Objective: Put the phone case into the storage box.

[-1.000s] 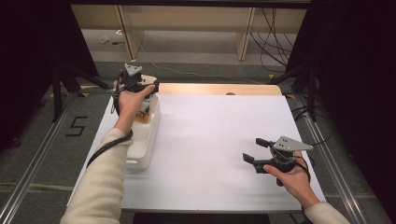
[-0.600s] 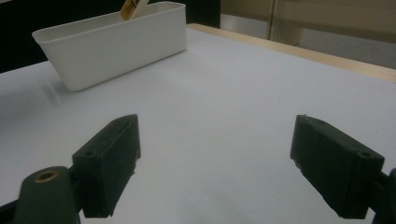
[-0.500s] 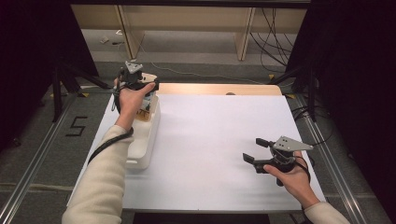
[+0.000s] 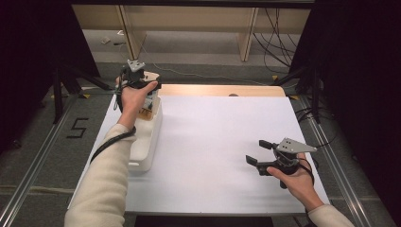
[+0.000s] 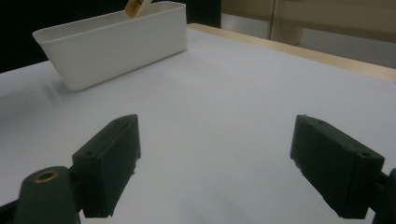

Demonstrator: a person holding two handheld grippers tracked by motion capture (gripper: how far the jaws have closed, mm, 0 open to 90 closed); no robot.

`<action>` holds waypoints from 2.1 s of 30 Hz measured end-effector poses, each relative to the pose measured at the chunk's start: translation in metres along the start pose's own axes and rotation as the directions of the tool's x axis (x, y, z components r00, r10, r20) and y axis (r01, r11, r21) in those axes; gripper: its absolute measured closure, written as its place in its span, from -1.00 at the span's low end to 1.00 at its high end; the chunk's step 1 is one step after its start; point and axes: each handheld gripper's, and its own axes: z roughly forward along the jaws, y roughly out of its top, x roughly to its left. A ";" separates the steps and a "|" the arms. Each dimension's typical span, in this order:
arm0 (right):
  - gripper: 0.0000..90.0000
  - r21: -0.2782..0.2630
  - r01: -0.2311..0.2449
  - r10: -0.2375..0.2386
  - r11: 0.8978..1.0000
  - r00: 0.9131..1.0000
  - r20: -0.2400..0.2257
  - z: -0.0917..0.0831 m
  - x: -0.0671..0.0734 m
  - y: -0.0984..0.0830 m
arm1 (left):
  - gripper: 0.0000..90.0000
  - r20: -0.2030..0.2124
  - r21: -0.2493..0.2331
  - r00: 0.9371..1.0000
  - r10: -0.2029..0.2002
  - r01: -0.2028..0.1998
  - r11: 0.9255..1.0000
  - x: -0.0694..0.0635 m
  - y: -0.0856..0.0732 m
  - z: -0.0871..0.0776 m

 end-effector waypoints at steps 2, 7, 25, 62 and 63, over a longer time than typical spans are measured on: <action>-0.63 0.002 0.000 0.000 1.000 1.000 0.000 0.000 0.000 0.000 | -0.75 0.001 0.000 1.000 -0.003 0.003 1.000 -0.001 0.001 0.000; -0.63 0.002 0.000 0.000 1.000 1.000 -0.002 0.000 0.000 0.000 | -0.75 0.001 0.000 1.000 -0.012 0.012 1.000 -0.004 0.003 0.002; -0.63 0.004 -0.001 0.001 1.000 1.000 0.000 -0.001 -0.001 0.000 | -0.75 -0.006 -0.015 1.000 0.008 -0.008 1.000 -0.002 0.005 0.011; -0.63 -0.001 -0.002 0.002 1.000 1.000 -0.003 -0.001 -0.001 0.000 | -0.75 -0.019 -0.004 1.000 -0.004 0.004 1.000 0.007 0.000 0.024; -0.63 -0.001 -0.002 0.002 1.000 1.000 -0.003 -0.001 -0.001 0.000 | -0.75 -0.018 -0.003 1.000 -0.006 0.006 1.000 0.007 0.000 0.025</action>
